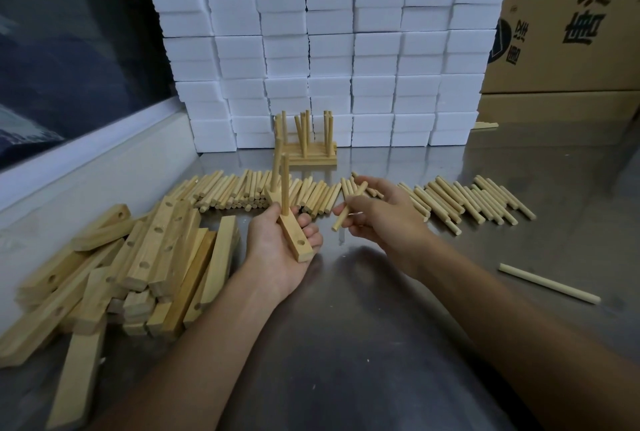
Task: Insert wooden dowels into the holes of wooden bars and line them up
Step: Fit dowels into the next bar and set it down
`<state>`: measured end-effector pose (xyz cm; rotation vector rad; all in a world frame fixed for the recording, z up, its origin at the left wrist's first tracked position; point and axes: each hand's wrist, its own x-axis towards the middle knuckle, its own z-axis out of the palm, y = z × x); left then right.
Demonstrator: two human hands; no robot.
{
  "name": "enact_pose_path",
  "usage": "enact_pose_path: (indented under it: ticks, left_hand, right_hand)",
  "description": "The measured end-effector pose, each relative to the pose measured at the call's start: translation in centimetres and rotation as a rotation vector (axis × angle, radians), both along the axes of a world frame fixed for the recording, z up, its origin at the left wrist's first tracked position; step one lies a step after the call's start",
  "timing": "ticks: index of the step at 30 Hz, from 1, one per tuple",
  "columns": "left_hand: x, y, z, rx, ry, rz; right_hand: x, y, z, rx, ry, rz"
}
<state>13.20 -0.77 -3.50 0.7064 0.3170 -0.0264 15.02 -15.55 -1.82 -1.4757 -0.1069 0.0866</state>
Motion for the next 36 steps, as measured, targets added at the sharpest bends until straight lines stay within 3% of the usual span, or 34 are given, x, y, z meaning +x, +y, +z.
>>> enact_pose_path:
  ticks: [8, 13, 20, 24, 36]
  left_hand:
    - [-0.1, 0.0, 0.1, 0.009, -0.001, -0.017]
    - [-0.1, -0.2, 0.2, 0.03, -0.006, -0.015]
    - [-0.2, -0.1, 0.1, 0.027, -0.012, -0.026]
    - [-0.1, -0.1, 0.2, 0.027, 0.001, -0.015]
    - [-0.1, -0.2, 0.0, 0.052, 0.019, -0.02]
  right_hand:
    - [-0.3, -0.2, -0.5, 0.055, -0.029, -0.116]
    - [-0.4, -0.3, -0.3, 0.207, 0.075, -0.034]
    - [-0.5, -0.3, -0.1, 0.263, 0.122, 0.007]
    - [-0.8, 0.1, 0.3, 0.276, 0.023, 0.001]
    - [-2.4, 1.3, 1.1, 0.062, -0.27, 0.126]
